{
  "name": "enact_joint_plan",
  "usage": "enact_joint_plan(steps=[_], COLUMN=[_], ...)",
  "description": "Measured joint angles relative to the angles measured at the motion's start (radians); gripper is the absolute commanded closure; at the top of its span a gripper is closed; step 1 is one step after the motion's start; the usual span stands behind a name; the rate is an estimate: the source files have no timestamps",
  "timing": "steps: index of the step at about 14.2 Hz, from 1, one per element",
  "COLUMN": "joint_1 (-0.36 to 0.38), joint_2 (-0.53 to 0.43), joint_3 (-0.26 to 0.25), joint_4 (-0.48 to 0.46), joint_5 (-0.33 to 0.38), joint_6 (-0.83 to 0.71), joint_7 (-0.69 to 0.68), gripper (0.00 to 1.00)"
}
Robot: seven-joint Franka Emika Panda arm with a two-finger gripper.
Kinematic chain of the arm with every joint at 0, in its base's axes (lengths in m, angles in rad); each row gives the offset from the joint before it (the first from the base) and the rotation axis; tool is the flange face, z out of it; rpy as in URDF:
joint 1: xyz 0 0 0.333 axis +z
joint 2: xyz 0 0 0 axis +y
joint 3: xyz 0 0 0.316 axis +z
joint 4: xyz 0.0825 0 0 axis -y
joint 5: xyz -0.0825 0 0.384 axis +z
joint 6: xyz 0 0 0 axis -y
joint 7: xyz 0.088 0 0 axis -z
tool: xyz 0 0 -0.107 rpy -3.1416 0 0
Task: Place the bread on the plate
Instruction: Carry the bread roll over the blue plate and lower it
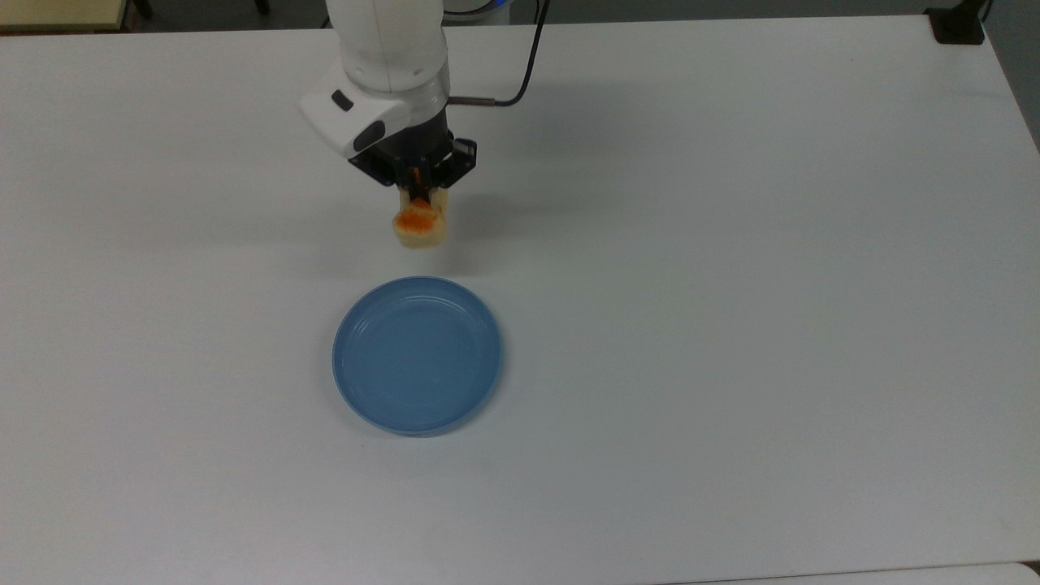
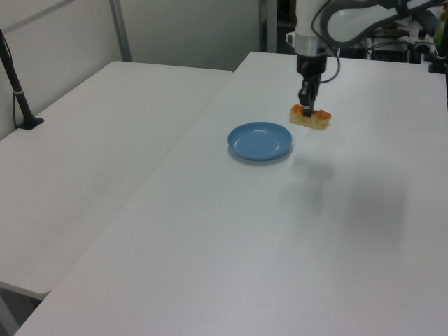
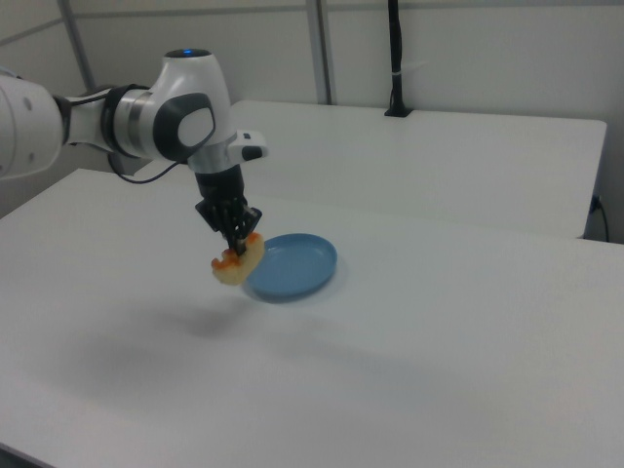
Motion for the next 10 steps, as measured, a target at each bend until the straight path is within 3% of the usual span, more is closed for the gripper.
enact_joint_plan(steps=[7, 10], joint_1=[-0.002, 0.000], joint_2=[0.232, 0.312], joint_3=[-0.029, -0.035], joint_4=[0.289, 0.372], joint_5=[0.000, 0.000], joint_6=[0.000, 0.000], joint_7=[0.204, 0.238], gripper=[1.00, 1.00])
